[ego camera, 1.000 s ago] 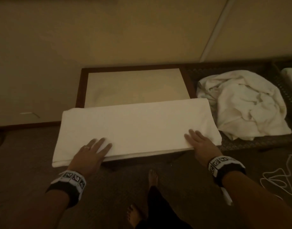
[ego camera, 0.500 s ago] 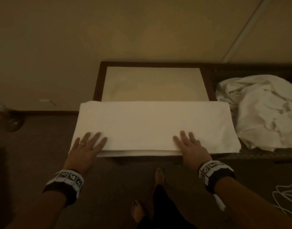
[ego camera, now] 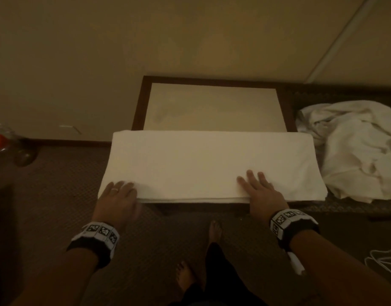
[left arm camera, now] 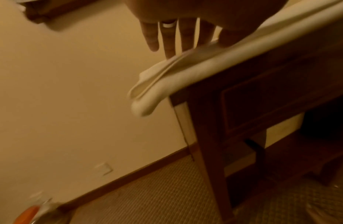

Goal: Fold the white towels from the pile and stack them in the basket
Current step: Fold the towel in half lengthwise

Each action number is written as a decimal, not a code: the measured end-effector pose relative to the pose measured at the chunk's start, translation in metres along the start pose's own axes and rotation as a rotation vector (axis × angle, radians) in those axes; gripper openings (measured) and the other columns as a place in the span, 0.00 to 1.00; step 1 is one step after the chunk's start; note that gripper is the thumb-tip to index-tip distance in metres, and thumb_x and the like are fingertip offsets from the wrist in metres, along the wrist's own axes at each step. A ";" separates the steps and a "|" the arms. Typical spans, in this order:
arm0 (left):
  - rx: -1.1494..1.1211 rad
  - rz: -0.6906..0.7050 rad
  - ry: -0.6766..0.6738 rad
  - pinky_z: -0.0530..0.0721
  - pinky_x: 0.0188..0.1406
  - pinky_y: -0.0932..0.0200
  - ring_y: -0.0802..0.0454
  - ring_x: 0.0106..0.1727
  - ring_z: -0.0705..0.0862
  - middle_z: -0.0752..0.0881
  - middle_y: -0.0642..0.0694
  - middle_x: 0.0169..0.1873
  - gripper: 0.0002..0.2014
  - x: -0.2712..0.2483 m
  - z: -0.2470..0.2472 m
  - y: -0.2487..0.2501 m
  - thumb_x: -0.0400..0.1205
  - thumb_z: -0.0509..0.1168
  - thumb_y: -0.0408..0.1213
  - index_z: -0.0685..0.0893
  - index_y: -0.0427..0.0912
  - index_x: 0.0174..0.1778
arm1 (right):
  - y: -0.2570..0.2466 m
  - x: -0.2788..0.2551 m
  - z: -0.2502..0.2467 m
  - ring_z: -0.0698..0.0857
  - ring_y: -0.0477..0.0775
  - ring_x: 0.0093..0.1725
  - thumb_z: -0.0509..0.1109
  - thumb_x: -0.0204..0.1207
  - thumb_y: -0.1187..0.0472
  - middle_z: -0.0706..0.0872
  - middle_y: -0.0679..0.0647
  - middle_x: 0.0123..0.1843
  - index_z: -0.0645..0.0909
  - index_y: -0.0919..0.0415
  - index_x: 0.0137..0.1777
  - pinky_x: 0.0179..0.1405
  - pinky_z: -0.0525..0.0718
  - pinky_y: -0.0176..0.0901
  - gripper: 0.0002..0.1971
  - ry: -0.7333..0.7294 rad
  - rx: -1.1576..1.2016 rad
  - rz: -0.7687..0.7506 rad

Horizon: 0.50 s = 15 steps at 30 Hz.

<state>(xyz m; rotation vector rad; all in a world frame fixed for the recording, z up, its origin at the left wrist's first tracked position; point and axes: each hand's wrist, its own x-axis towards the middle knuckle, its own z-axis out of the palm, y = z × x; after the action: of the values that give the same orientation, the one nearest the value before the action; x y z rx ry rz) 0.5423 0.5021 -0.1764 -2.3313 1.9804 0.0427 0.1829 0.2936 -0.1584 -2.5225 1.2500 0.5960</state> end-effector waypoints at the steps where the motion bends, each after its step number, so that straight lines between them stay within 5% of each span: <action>1: -0.019 0.003 -0.021 0.77 0.65 0.31 0.30 0.59 0.85 0.88 0.35 0.57 0.24 0.010 -0.009 0.013 0.77 0.55 0.50 0.88 0.36 0.53 | 0.000 0.000 -0.002 0.39 0.63 0.86 0.63 0.79 0.64 0.36 0.50 0.87 0.38 0.43 0.85 0.82 0.52 0.59 0.44 0.006 -0.001 0.000; 3: -0.070 0.067 -0.061 0.74 0.71 0.31 0.32 0.70 0.79 0.81 0.37 0.71 0.31 0.030 -0.022 0.039 0.80 0.51 0.60 0.81 0.43 0.70 | 0.002 0.000 -0.005 0.42 0.61 0.86 0.64 0.79 0.64 0.37 0.49 0.87 0.40 0.44 0.86 0.82 0.56 0.57 0.44 0.023 -0.011 0.001; 5: -0.082 0.114 -0.215 0.61 0.79 0.32 0.36 0.84 0.59 0.56 0.43 0.86 0.37 0.044 -0.019 0.058 0.81 0.45 0.68 0.55 0.56 0.86 | 0.008 -0.001 -0.006 0.46 0.59 0.86 0.63 0.79 0.65 0.40 0.51 0.88 0.44 0.47 0.86 0.82 0.59 0.54 0.41 0.049 -0.029 0.014; 6: -0.080 0.105 -0.290 0.56 0.81 0.32 0.38 0.86 0.51 0.46 0.46 0.87 0.38 0.048 -0.016 0.065 0.80 0.43 0.71 0.44 0.60 0.86 | 0.015 -0.002 -0.007 0.48 0.59 0.86 0.63 0.79 0.65 0.43 0.52 0.88 0.47 0.49 0.86 0.82 0.60 0.55 0.39 0.068 -0.033 0.042; 8: -0.067 0.077 -0.307 0.53 0.81 0.31 0.37 0.87 0.44 0.39 0.46 0.87 0.39 0.050 -0.008 0.075 0.78 0.35 0.74 0.38 0.63 0.84 | 0.035 -0.007 -0.012 0.55 0.60 0.85 0.60 0.80 0.64 0.53 0.54 0.87 0.55 0.50 0.84 0.82 0.59 0.60 0.33 0.101 -0.044 0.155; 11: -0.068 0.008 -0.296 0.54 0.81 0.33 0.38 0.87 0.47 0.43 0.46 0.87 0.37 0.053 -0.008 0.081 0.79 0.30 0.70 0.47 0.64 0.85 | 0.076 -0.025 -0.024 0.70 0.56 0.76 0.63 0.79 0.58 0.73 0.51 0.76 0.70 0.50 0.75 0.78 0.62 0.63 0.23 0.067 -0.136 0.291; 15: -0.097 -0.053 -0.199 0.62 0.79 0.32 0.36 0.82 0.64 0.68 0.40 0.81 0.25 0.067 -0.020 0.102 0.86 0.53 0.57 0.79 0.50 0.74 | 0.105 -0.052 -0.022 0.81 0.53 0.64 0.66 0.76 0.54 0.84 0.47 0.60 0.81 0.50 0.58 0.71 0.69 0.55 0.11 0.049 -0.197 0.366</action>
<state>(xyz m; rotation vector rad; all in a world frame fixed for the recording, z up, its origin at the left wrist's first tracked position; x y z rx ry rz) 0.4524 0.4183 -0.1663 -2.3316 1.8596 0.3599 0.0753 0.2581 -0.1200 -2.4865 1.7711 0.7740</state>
